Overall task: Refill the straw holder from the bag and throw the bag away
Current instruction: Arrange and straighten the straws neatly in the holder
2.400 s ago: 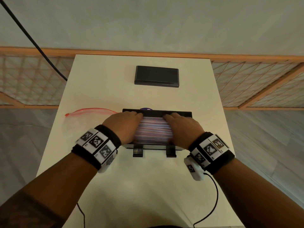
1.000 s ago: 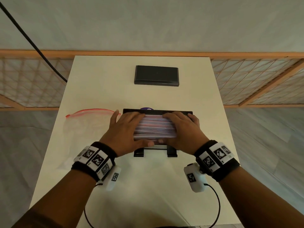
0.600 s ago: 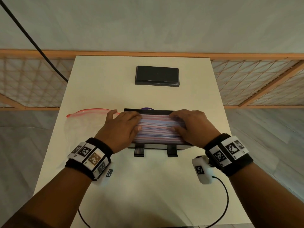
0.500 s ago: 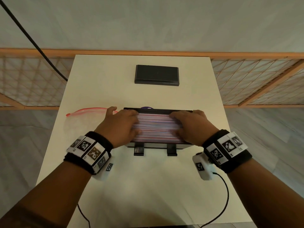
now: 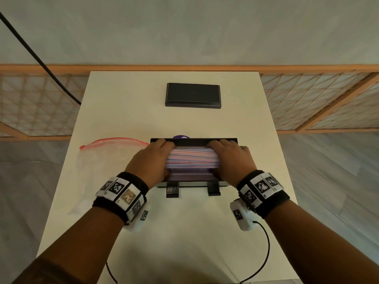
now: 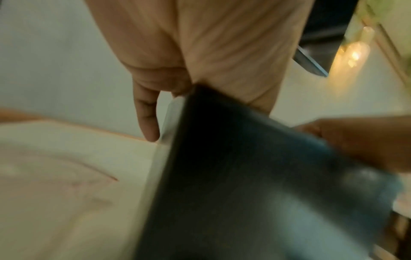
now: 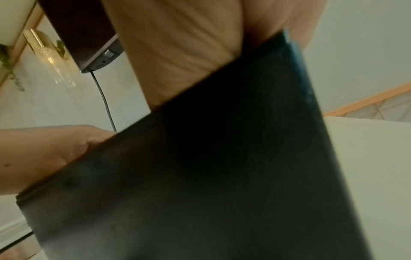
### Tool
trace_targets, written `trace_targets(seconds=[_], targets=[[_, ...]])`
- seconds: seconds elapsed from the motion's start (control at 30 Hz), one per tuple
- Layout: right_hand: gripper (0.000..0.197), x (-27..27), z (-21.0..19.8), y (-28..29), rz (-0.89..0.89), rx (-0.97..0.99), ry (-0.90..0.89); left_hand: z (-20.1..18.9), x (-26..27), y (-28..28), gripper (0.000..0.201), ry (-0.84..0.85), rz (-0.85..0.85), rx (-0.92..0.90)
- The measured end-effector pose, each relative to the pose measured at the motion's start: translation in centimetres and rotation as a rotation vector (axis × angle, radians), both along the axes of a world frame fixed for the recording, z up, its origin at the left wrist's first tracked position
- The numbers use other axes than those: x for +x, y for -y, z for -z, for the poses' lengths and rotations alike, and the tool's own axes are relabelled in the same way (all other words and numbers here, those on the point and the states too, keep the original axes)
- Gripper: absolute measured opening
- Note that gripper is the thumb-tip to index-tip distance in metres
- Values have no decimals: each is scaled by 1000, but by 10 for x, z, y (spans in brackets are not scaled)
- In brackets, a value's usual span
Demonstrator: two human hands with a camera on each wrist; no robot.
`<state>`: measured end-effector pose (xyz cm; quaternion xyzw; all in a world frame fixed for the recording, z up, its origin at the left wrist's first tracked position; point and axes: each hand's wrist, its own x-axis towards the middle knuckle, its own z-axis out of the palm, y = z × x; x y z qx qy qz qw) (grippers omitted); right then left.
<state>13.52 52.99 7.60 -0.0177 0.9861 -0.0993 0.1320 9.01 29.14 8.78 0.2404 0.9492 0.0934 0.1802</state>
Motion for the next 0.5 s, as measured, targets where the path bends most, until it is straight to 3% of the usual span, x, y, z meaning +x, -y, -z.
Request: trace_targets(seconds=[0.13, 0.23, 0.37, 0.5], targets=[[76, 17, -5, -9, 57, -272, -55, 2, 15, 12, 78, -4, -24, 244], [76, 38, -11, -11, 48, -285, -179, -2, 29, 20, 82, -153, 21, 134], [92, 64, -3, 2, -1, -118, -92, 6, 49, 24, 90, -162, 23, -67], [102, 69, 9, 7, 0, -53, -91, 16, 54, 21, 89, -163, 11, -107]])
